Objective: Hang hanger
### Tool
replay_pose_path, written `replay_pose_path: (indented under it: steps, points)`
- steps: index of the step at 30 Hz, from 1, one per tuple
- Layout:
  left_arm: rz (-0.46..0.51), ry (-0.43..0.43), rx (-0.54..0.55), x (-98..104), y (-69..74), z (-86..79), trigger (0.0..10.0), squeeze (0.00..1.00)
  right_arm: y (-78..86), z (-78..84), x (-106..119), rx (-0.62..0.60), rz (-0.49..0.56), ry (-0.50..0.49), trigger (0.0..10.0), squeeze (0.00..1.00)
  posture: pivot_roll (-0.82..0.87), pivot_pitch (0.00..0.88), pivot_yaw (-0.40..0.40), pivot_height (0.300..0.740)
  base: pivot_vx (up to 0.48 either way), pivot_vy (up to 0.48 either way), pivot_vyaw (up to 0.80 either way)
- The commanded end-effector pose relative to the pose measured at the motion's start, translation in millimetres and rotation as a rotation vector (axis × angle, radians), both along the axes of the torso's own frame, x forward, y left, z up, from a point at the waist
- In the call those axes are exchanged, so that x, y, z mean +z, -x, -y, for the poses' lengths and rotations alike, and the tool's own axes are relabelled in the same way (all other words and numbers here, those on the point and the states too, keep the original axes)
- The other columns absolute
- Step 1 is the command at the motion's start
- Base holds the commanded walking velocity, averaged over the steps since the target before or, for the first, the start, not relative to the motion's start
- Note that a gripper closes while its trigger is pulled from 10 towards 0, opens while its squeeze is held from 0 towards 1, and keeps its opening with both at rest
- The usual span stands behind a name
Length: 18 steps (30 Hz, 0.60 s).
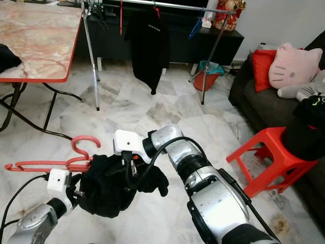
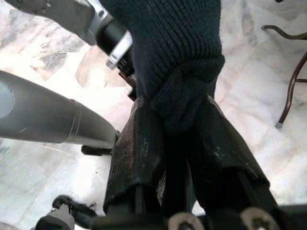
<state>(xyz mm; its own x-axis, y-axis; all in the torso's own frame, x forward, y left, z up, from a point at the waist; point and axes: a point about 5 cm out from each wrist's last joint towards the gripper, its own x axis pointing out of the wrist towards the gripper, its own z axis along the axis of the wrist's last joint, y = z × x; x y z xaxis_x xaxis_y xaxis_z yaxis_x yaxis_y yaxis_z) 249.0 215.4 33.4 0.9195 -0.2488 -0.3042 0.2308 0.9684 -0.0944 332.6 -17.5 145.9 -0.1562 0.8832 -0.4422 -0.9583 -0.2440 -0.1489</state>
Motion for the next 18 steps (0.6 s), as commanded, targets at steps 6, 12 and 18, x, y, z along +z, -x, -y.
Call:
replay_pose_path:
  steps: [6, 12, 18]
  points:
    - [-0.025, -0.108, 0.193, -4.2, -16.7, -7.2, 10.0, 0.0, 4.1, -7.9, 1.6, 0.051, 0.001, -0.011, 10.0, 0.0, 0.2, 0.06, -0.221, 0.74, 0.0, 0.0, 0.0]
    - [-0.067, -0.239, 0.37, -10.7, -17.6, -21.9, 10.0, 0.0, 5.0, -4.6, -6.4, 0.017, -0.015, -0.005, 10.0, 0.0, 0.2, 0.056, -0.216, 0.74, 0.0, 0.0, 0.0]
    - [-0.116, -0.341, 0.458, -18.5, -7.9, -37.6, 10.0, 0.0, 3.4, 2.8, -11.7, -0.017, -0.014, 0.018, 10.0, 0.0, 0.2, 0.056, -0.215, 0.74, 0.0, 0.0, 0.0]
